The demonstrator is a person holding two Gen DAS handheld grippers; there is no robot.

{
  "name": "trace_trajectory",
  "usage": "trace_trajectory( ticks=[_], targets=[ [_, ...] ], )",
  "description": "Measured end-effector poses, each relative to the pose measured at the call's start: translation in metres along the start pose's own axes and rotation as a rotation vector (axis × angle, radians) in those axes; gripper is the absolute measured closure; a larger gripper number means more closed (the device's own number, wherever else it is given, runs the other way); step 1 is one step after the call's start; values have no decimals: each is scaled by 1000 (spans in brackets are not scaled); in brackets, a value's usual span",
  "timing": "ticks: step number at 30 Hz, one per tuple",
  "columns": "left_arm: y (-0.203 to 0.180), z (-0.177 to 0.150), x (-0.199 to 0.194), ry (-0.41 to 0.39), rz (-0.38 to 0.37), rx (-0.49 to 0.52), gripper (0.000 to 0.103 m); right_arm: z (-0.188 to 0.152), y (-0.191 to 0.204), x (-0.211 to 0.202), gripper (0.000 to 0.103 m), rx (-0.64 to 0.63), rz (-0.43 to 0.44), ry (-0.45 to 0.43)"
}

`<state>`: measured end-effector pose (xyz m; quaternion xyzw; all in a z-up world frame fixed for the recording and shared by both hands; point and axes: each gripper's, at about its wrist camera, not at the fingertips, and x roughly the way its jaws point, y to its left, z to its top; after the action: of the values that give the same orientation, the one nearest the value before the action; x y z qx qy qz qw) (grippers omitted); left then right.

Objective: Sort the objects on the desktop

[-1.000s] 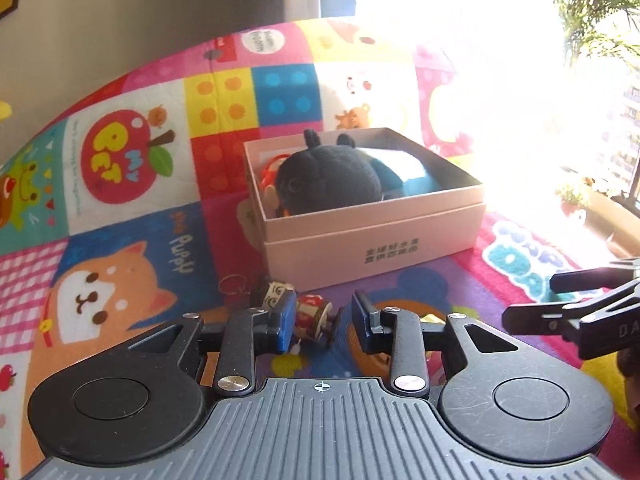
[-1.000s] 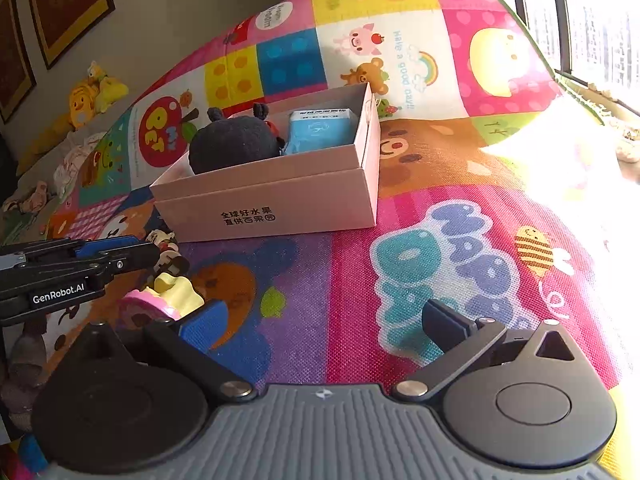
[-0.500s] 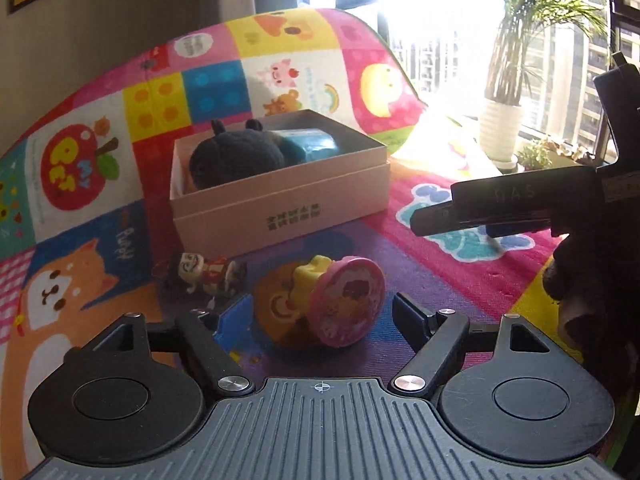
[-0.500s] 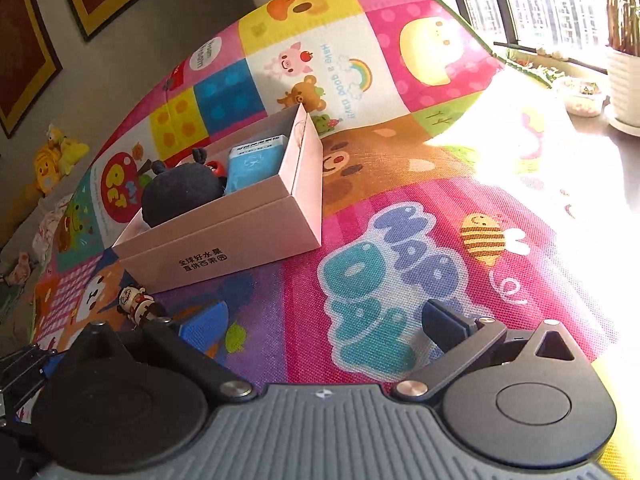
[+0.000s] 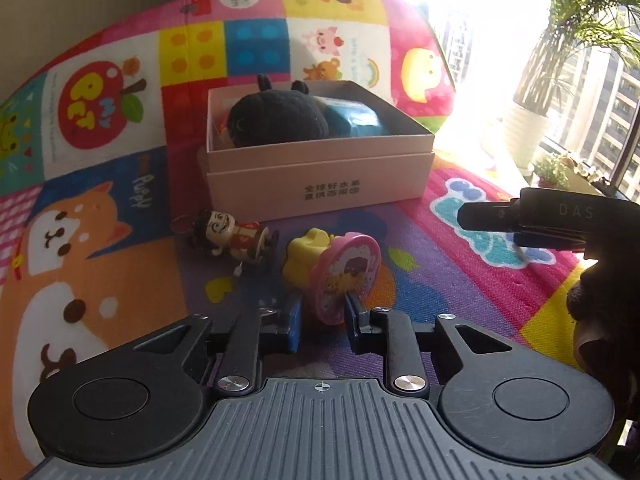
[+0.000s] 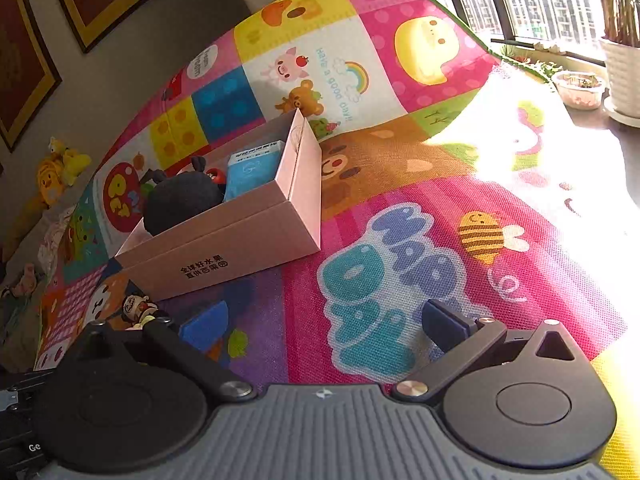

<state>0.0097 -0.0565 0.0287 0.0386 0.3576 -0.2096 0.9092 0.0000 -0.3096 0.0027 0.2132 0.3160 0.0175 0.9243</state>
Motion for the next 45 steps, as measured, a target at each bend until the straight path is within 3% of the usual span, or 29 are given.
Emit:
trace_trajectory(
  ticks=[9, 13, 15, 19, 23, 26, 28, 34, 35, 36, 40, 45],
  targets=[
    [18, 10, -5, -40, 96, -67, 67, 0, 1, 0, 0, -4, -2, 0],
    [6, 6, -9, -51, 61, -17, 35, -2, 6, 0, 0, -49, 28, 13],
    [1, 2, -10, -56, 84, 26, 27, -4, 17, -3, 0, -123, 46, 13],
    [8, -7, -17, -95, 212, 58, 7, -21, 67, -14, 0, -451, 53, -16],
    [46, -12, -21, -105, 318, -66, 5, -43, 121, -20, 0, -705, 49, -89],
    [71, -16, -23, -134, 381, -169, 4, -48, 148, -4, 0, -746, 68, -39],
    [82, -19, -24, -144, 382, -216, 3, -49, 160, 11, 5, -762, 53, -6],
    [95, -32, -19, -145, 331, -282, 3, -57, 172, 38, 29, -805, 3, 73],
    [97, -33, -20, -159, 319, -293, 3, -56, 173, 37, 43, -810, -5, 69],
    [98, -34, -21, -169, 314, -304, 2, -55, 176, 37, 48, -825, -23, 72],
    [107, -37, -23, -185, 275, -359, 2, -32, 178, 32, 50, -756, 7, 128],
    [119, -42, -28, -223, 254, -441, 2, 6, 180, 42, 50, -536, 203, 372]
  ],
)
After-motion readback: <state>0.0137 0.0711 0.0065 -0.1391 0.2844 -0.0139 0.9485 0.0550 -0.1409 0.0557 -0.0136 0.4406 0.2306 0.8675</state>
